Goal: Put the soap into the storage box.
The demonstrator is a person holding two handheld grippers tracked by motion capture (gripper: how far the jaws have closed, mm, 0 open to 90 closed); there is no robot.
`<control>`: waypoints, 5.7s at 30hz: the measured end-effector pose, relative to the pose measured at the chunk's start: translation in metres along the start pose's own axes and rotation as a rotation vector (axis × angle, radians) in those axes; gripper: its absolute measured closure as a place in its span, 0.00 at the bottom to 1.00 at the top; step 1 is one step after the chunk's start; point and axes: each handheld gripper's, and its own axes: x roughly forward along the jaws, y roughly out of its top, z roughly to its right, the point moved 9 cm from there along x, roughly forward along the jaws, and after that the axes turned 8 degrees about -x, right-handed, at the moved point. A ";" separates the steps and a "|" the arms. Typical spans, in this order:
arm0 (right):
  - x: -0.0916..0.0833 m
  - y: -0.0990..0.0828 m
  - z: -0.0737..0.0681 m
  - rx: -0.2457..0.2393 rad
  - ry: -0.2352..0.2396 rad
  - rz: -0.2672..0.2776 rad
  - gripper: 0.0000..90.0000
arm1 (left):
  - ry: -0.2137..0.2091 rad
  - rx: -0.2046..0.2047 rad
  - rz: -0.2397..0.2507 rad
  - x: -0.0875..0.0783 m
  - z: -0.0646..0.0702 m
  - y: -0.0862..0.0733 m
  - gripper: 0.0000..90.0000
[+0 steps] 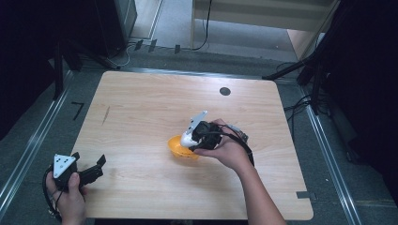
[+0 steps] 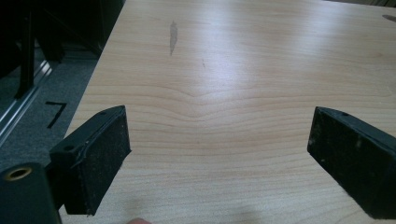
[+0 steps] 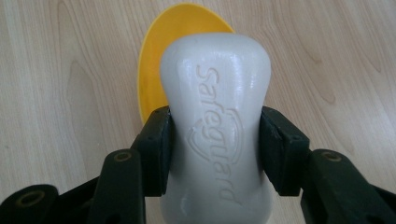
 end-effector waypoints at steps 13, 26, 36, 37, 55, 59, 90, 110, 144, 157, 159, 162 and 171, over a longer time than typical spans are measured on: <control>0.016 0.010 -0.001 -0.047 0.029 -0.019 0.56 | -0.001 -0.001 -0.004 0.000 0.000 0.000 0.07; 0.029 0.010 0.001 -0.062 0.048 -0.042 0.56 | -0.005 -0.004 -0.004 0.000 0.000 0.000 0.07; 0.035 0.007 0.001 -0.067 0.060 -0.059 0.56 | -0.004 -0.004 -0.004 0.000 0.000 0.000 0.07; 0.035 0.007 0.001 -0.069 0.058 -0.062 0.56 | -0.005 -0.004 -0.004 0.000 0.000 0.000 0.07; 0.041 0.003 0.000 -0.069 0.075 -0.075 0.56 | -0.002 -0.002 -0.007 0.000 0.000 0.000 0.07; 0.042 0.001 0.001 -0.074 0.074 -0.080 0.56 | -0.002 -0.002 -0.009 0.000 0.000 0.000 0.07; 0.030 -0.002 0.005 -0.006 0.088 -0.041 0.50 | -0.002 -0.004 -0.011 0.001 0.000 0.000 0.07; -0.003 -0.019 0.019 0.046 0.029 0.025 0.49 | 0.001 -0.002 -0.011 0.001 0.000 -0.001 0.07; -0.027 -0.111 0.023 0.334 -0.056 0.084 0.40 | 0.004 0.014 -0.004 0.001 0.001 0.000 0.07; -0.029 -0.145 0.017 0.465 -0.114 0.108 0.24 | 0.005 0.018 -0.003 0.001 0.001 0.000 0.07; -0.030 -0.151 0.016 0.483 -0.121 0.114 0.19 | 0.005 0.020 -0.003 0.001 0.001 0.000 0.07; -0.030 -0.160 0.014 0.505 -0.133 0.121 0.15 | 0.005 0.018 -0.003 0.000 0.002 0.000 0.07; -0.031 -0.187 0.002 0.546 -0.174 0.169 0.15 | 0.006 0.020 -0.005 0.000 0.002 -0.001 0.07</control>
